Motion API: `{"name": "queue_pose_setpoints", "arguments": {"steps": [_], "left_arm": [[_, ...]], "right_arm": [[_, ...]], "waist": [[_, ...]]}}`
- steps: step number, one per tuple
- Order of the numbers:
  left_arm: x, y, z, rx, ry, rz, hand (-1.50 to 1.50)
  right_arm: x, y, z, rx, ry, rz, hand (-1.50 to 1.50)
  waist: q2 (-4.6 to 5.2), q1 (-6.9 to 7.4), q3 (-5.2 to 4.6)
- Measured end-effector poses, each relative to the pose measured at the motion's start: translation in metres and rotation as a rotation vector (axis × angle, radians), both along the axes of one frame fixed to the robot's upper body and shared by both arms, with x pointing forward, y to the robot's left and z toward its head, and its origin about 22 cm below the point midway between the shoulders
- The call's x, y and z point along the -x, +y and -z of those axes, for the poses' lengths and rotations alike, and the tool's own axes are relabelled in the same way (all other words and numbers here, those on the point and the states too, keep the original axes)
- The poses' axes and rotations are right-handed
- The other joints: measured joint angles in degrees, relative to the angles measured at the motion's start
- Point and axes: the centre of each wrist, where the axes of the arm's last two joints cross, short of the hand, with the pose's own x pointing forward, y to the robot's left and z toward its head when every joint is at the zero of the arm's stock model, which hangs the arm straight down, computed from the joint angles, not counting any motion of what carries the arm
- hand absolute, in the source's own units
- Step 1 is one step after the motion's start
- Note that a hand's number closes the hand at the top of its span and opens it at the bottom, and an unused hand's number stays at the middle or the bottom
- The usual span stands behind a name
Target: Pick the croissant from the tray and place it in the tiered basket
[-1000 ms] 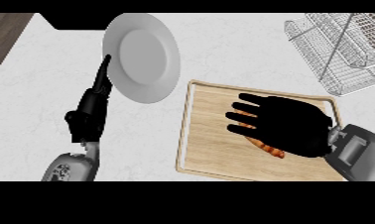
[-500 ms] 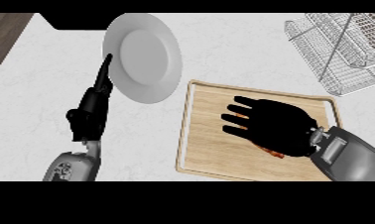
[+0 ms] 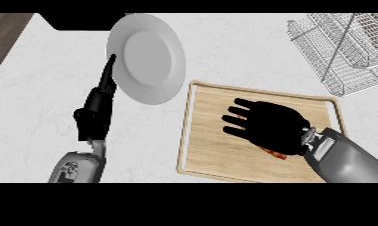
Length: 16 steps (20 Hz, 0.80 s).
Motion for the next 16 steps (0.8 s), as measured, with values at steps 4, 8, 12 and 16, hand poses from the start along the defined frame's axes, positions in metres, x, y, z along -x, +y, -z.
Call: {"name": "queue_pose_setpoints", "arguments": {"steps": [4,8,12,16], "left_arm": [[0.005,0.001,0.0,-0.007,-0.002,0.008,0.0],[0.003,0.003,0.001,-0.008,-0.004,0.006,0.0],[0.001,0.008,-0.004,-0.007,-0.001,0.002,0.0],[0.003,0.007,-0.006,-0.002,0.001,0.005,0.0]], "right_arm": [[-0.001,0.006,0.006,-0.004,0.004,0.009,-1.5],[-0.002,0.004,0.015,0.002,0.016,0.01,-1.5],[-0.004,-0.003,0.023,-0.002,0.033,0.017,-1.5],[-0.006,-0.01,0.033,-0.022,0.054,0.023,-1.5]], "waist": [[-0.03,0.06,-0.01],[-0.01,0.01,0.0],[-0.02,0.0,0.0],[-0.02,0.0,0.01]]}}
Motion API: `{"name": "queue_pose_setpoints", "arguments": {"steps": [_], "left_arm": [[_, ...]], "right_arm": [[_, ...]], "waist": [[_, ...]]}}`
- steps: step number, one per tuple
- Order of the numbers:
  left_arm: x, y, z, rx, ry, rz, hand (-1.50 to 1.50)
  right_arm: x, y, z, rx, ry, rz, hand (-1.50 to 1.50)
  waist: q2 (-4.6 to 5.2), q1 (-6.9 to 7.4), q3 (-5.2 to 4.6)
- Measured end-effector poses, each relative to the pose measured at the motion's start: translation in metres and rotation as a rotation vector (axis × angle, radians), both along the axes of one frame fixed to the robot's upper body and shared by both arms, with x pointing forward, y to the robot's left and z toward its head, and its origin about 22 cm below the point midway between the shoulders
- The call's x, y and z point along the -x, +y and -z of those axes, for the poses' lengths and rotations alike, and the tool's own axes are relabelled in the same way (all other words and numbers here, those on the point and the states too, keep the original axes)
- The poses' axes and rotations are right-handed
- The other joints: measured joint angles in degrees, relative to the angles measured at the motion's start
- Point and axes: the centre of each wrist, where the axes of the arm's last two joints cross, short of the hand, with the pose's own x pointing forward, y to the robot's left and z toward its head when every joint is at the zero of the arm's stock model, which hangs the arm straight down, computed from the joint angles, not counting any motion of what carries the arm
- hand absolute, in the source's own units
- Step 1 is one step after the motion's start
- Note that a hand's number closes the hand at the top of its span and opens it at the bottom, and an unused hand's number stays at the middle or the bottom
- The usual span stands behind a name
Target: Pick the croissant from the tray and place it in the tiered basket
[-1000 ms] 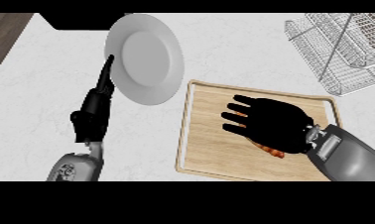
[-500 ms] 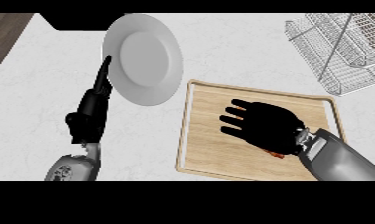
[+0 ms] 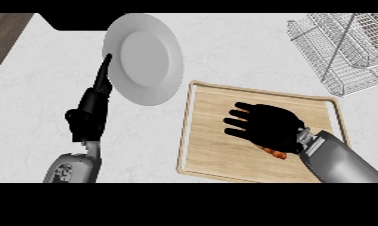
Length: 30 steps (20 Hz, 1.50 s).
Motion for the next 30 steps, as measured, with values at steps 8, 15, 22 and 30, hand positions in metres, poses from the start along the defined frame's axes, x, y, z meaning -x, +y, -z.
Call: {"name": "queue_pose_setpoints", "arguments": {"steps": [8,15,22,30], "left_arm": [[0.003,-0.002,0.006,0.0,0.001,-0.002,0.0],[0.006,-0.006,-0.002,-0.003,-0.006,-0.003,0.0],[0.008,0.003,0.0,-0.007,-0.006,-0.054,0.0],[0.01,0.006,-0.001,-0.005,-0.01,-0.067,0.0]], "right_arm": [[0.001,0.002,0.009,-0.106,-0.046,-0.059,1.5],[-0.014,-0.007,0.016,-0.151,-0.134,0.045,1.5],[-0.048,-0.089,0.014,-0.064,-0.224,0.834,1.5],[-0.07,-0.137,-0.013,0.03,-0.441,1.587,1.5]], "waist": [[-0.19,0.05,-0.07],[-0.25,-0.17,-0.3],[0.61,-5.47,-0.19],[0.7,-3.95,-0.25]]}}
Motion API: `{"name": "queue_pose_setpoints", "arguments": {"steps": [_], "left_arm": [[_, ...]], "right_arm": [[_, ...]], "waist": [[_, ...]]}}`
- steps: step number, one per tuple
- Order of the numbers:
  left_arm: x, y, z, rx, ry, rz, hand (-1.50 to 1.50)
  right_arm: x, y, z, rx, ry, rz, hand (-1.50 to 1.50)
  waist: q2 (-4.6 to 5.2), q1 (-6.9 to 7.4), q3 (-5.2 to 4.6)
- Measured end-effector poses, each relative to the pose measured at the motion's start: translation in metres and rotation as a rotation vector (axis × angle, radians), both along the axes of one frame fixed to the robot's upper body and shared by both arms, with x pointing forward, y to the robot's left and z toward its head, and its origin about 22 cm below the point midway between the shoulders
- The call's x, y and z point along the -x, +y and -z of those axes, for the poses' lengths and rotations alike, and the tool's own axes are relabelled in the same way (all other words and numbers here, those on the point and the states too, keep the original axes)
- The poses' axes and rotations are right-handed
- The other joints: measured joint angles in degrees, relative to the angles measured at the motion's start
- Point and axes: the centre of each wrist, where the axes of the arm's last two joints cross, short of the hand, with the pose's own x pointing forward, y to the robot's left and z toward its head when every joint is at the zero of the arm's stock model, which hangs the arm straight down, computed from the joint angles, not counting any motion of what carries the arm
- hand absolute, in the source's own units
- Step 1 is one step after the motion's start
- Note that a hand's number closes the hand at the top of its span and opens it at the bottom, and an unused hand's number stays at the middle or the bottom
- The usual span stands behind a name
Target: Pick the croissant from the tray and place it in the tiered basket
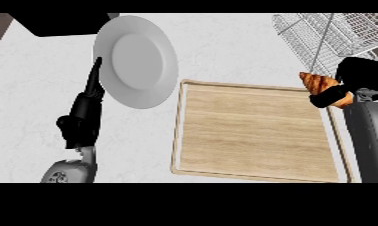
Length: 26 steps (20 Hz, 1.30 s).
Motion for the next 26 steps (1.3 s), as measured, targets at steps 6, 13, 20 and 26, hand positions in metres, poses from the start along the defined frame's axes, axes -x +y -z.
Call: {"name": "queue_pose_setpoints", "arguments": {"steps": [6,13,20,26], "left_arm": [[-0.003,-0.009,-0.003,-0.007,-0.01,0.06,0.0],[-0.009,-0.027,-0.008,-0.004,-0.018,0.143,0.0],[-0.013,-0.035,-0.008,-0.002,-0.022,0.173,0.0],[-0.015,-0.04,-0.008,-0.003,-0.03,0.178,0.0]], "right_arm": [[-0.025,0.009,-0.052,0.103,-0.19,0.477,1.5],[-0.053,0.044,-0.145,0.139,-0.497,0.719,1.5],[-0.068,0.07,-0.217,0.127,-0.655,0.83,1.5],[-0.077,0.07,-0.245,0.086,-0.724,0.88,1.5]], "waist": [[0.33,4.49,0.25],[0.54,8.82,-0.04],[0.99,10.05,-0.01],[1.45,10.12,0.09]]}}
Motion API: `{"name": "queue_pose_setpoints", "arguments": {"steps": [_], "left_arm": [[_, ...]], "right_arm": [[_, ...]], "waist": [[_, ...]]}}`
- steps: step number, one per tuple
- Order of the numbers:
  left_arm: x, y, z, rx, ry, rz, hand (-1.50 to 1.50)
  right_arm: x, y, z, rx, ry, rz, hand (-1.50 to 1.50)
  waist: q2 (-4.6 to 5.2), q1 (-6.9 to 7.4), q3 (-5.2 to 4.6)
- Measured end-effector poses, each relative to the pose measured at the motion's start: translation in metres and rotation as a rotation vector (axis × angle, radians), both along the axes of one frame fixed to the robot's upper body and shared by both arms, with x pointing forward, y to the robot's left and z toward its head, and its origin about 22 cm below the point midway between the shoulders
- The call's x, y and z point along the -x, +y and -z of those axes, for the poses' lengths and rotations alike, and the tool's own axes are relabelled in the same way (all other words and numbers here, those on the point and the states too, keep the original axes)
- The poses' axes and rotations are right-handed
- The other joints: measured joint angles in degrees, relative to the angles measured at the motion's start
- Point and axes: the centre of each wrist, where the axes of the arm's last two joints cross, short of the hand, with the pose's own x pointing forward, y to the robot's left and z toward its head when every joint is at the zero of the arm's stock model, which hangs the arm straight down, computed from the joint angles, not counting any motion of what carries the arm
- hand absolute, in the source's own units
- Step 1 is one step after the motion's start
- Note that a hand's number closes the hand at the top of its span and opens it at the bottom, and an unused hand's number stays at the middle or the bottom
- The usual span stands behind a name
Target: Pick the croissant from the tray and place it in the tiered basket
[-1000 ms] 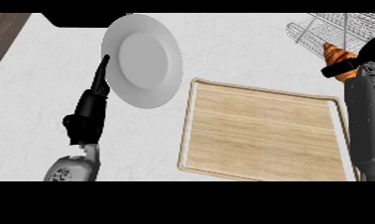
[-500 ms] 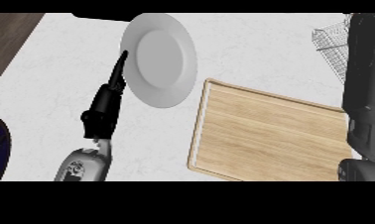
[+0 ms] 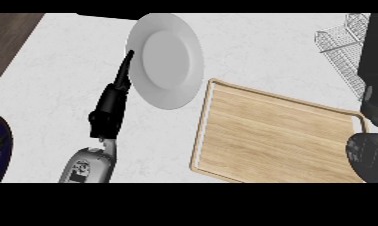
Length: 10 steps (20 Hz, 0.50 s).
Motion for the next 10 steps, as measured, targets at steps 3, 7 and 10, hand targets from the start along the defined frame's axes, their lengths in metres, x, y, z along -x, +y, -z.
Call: {"name": "queue_pose_setpoints", "arguments": {"steps": [3,7,10], "left_arm": [[-0.003,0.002,-0.002,0.001,0.002,-0.008,0.0],[-0.005,0.008,-0.005,0.004,0.006,-0.022,0.0],[-0.004,0.008,-0.003,0.007,0.005,-0.026,0.0]], "right_arm": [[-0.005,-0.008,-0.003,0.005,-0.005,0.022,1.5],[-0.011,-0.024,-0.003,0.017,0.013,0.056,1.5],[-0.016,-0.037,0.005,0.02,0.035,0.075,1.5]], "waist": [[0.02,-0.41,0.05],[-0.16,-1.04,0.08],[-0.21,-1.4,0.1]]}}
